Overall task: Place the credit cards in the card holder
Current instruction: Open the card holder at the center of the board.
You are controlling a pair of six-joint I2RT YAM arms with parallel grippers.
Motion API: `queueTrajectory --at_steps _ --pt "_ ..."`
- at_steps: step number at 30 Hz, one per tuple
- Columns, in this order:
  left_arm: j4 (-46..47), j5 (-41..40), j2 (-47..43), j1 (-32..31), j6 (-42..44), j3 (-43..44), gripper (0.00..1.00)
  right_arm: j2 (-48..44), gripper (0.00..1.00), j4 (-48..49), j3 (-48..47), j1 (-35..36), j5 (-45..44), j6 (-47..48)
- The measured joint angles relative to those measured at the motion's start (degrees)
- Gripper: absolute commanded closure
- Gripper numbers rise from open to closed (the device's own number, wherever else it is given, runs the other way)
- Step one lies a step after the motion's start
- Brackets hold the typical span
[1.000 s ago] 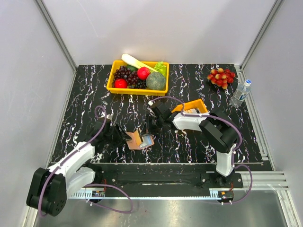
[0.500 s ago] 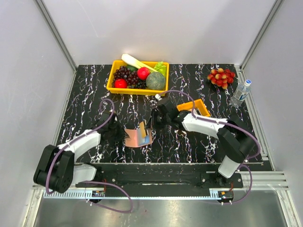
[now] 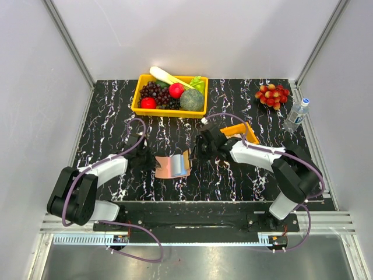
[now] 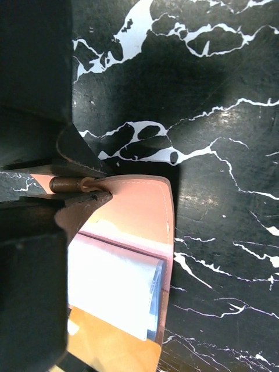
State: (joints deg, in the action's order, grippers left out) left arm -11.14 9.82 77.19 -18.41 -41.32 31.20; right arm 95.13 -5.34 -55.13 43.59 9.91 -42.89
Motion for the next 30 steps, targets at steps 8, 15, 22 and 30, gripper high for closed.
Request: queueTrajectory --at_steps 8,15,22,30 --pt "0.52 0.02 0.94 -0.02 1.01 0.7 0.82 -2.47 1.0 -0.5 0.76 -2.4 -0.81 0.0" --pt "0.55 0.04 1.33 -0.02 1.07 1.05 0.82 -0.94 1.0 -0.04 0.76 -2.45 0.31 -0.33" --pt "0.57 0.07 1.68 -0.02 1.4 1.33 0.82 1.09 1.0 -0.04 1.14 -2.45 0.28 -0.94" --pt "0.57 0.15 1.7 -0.02 1.46 1.33 0.83 4.37 1.0 2.34 1.2 -2.6 2.95 -3.1"
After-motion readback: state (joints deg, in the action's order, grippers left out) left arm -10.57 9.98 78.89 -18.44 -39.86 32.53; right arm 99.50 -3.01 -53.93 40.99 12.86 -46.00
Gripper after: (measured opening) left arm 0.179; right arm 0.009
